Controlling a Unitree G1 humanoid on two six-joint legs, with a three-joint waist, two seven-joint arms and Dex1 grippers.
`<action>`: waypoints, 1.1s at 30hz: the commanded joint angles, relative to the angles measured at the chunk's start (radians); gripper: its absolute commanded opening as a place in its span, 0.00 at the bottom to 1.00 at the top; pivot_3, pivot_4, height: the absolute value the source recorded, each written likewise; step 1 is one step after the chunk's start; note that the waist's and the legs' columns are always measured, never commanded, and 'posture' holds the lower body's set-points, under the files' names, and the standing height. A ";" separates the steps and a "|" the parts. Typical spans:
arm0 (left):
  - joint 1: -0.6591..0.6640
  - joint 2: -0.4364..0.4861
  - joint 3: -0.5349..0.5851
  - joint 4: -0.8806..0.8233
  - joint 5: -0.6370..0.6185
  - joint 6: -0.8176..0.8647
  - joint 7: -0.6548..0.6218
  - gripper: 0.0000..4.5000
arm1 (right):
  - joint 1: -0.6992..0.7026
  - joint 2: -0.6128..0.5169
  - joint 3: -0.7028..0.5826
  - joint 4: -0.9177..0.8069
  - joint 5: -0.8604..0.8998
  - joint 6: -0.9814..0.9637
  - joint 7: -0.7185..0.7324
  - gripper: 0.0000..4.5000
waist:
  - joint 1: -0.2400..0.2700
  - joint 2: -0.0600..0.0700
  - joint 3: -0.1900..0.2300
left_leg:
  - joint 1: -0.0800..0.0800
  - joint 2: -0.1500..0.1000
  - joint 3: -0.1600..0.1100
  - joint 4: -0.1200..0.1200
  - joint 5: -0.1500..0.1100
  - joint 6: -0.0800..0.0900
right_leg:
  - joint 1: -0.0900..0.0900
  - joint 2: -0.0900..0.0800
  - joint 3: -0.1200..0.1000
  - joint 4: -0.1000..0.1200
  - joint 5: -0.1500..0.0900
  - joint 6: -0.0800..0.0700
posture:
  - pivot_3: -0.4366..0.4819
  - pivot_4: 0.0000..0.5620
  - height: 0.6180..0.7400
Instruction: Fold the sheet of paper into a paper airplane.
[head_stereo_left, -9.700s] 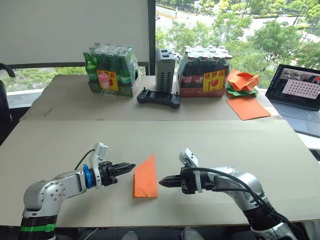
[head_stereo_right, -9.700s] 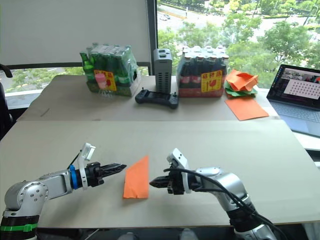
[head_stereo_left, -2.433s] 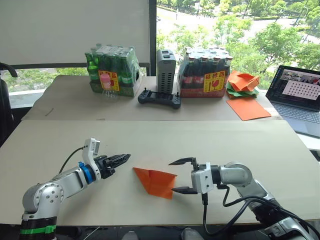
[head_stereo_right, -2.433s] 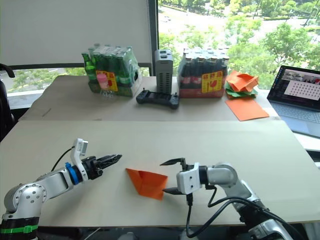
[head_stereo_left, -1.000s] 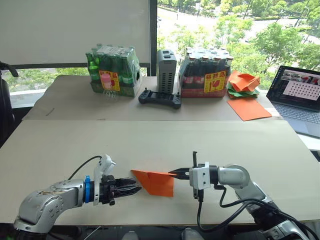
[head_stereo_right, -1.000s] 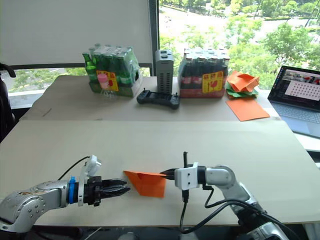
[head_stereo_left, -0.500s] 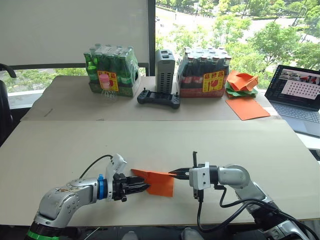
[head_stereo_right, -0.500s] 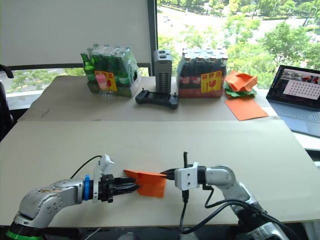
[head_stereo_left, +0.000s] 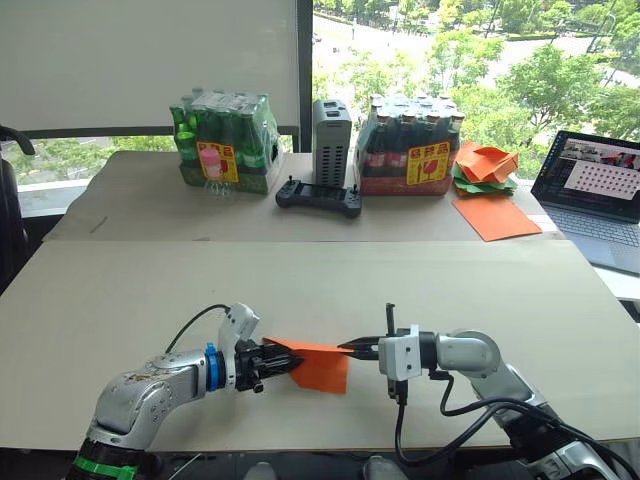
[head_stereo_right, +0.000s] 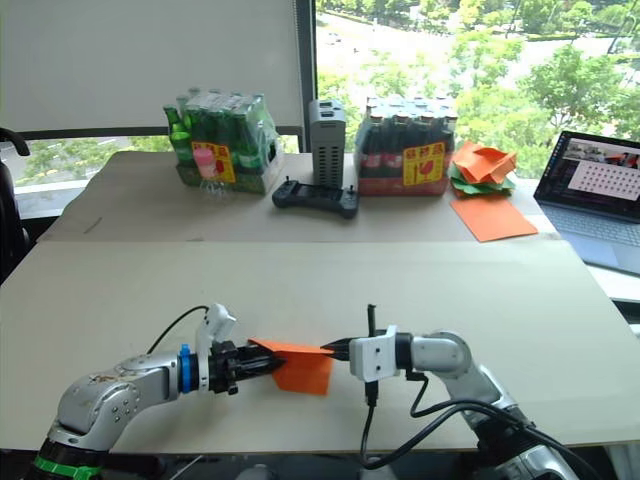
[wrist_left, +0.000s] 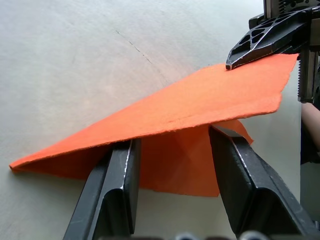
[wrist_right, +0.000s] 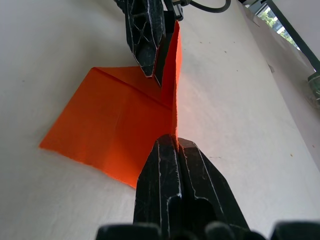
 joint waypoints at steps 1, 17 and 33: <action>0.000 -0.012 -0.023 0.009 0.035 -0.009 0.027 0.50 | 0.001 -0.009 -0.015 -0.035 0.002 -0.003 -0.008 0.00 | 0.001 0.000 0.000 | 0.000 0.000 0.000 0.000 0.000 0.000 | 0.000 0.000 0.000 0.000 0.000 0.000 | 0.48 0.27 1.00; 0.122 0.023 -0.011 -0.052 0.070 -0.026 0.042 0.50 | 0.002 -0.011 -0.013 -0.034 -0.006 -0.007 -0.004 0.00 | -0.001 0.001 0.000 | 0.014 0.000 0.000 -0.001 -0.001 0.001 | 0.014 0.000 0.000 -0.002 0.000 0.000 | 0.48 0.27 1.00; 0.084 0.141 0.216 -0.099 -0.184 0.089 -0.053 0.50 | -0.011 -0.004 0.000 -0.002 -0.021 -0.042 -0.002 0.00 | 0.002 0.001 0.000 | 0.013 0.000 0.000 -0.002 -0.001 0.001 | 0.013 0.000 0.000 -0.002 -0.001 0.000 | 0.48 0.27 1.00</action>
